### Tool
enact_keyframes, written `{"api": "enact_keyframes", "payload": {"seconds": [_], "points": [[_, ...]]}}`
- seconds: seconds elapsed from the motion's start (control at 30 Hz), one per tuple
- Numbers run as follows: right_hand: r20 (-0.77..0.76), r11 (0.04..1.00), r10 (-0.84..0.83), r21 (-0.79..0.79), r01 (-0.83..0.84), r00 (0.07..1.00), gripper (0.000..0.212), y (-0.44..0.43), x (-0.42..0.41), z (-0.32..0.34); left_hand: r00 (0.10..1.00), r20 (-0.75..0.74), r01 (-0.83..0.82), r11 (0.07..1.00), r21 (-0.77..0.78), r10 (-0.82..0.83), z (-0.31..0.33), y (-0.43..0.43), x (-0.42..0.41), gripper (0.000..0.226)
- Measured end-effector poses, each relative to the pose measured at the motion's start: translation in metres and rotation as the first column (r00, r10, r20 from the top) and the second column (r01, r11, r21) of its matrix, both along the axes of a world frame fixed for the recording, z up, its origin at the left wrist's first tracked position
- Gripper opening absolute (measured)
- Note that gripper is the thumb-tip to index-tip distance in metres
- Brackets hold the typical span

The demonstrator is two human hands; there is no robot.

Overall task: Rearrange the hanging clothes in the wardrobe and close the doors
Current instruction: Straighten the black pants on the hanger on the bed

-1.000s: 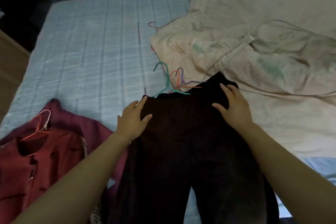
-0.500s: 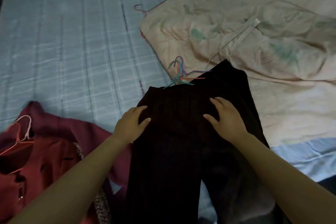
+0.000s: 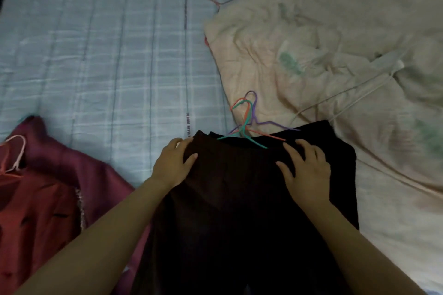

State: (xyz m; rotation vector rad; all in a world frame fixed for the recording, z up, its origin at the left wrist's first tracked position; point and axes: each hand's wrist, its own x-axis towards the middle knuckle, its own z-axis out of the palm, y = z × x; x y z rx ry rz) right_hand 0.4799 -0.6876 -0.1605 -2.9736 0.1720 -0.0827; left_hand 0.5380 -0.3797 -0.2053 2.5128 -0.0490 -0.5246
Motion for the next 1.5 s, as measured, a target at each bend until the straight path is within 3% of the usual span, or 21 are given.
{"api": "enact_keyframes", "payload": {"seconds": [0.17, 0.4, 0.63, 0.77, 0.93, 1.07, 1.2, 1.3, 1.37, 1.5], "points": [[0.015, 0.996, -0.006, 0.087, 0.004, 1.000, 0.052, -0.007, -0.001, -0.001, 0.992, -0.118, 0.053, 0.996, 0.072, -0.044, -0.024, -0.023, 0.022, 0.067], [0.002, 0.983, 0.026, 0.181, -0.026, 1.000, 0.057, -0.018, 0.001, -0.001, 0.984, -0.148, 0.121, 0.986, 0.111, -0.104, -0.020, -0.031, 0.025, 0.044], [-0.019, 0.913, 0.005, 0.407, 0.003, 1.000, 0.054, -0.027, -0.008, 0.009, 0.980, -0.147, 0.163, 0.969, 0.183, -0.137, -0.016, -0.034, 0.013, 0.050], [-0.094, 0.928, -0.045, 0.364, 0.076, 0.995, 0.056, -0.035, -0.016, 0.014, 0.994, -0.064, 0.091, 0.994, 0.063, -0.087, -0.017, -0.031, 0.006, 0.037], [-0.080, 0.905, -0.002, 0.424, 0.036, 0.997, 0.054, -0.037, -0.024, 0.027, 0.999, -0.031, 0.024, 0.991, -0.130, -0.029, 0.025, -0.012, -0.012, 0.010], [-0.013, 0.864, 0.075, 0.499, -0.058, 0.997, 0.057, -0.033, -0.023, 0.046, 0.996, 0.089, -0.018, 0.989, -0.146, 0.032, 0.079, 0.004, -0.041, 0.017], [0.077, 0.851, 0.210, 0.477, -0.221, 0.975, 0.056, -0.016, -0.028, 0.060, 0.968, 0.222, -0.090, 0.987, -0.134, 0.119, 0.120, 0.008, -0.081, 0.017], [0.125, 0.827, 0.312, 0.453, -0.334, 0.942, 0.056, 0.003, -0.047, 0.072, 0.916, 0.312, -0.230, 0.968, -0.105, 0.252, 0.139, 0.019, -0.127, 0.007], [0.158, 0.791, 0.378, 0.456, -0.408, 0.912, 0.051, 0.019, -0.064, 0.085, 0.870, 0.352, -0.326, 0.938, -0.119, 0.347, 0.152, 0.031, -0.166, 0.027], [0.172, 0.713, 0.518, 0.454, -0.535, 0.838, 0.038, 0.064, -0.097, 0.118, 0.753, 0.409, -0.508, 0.851, -0.136, 0.515, 0.185, 0.059, -0.253, 0.037]]}}
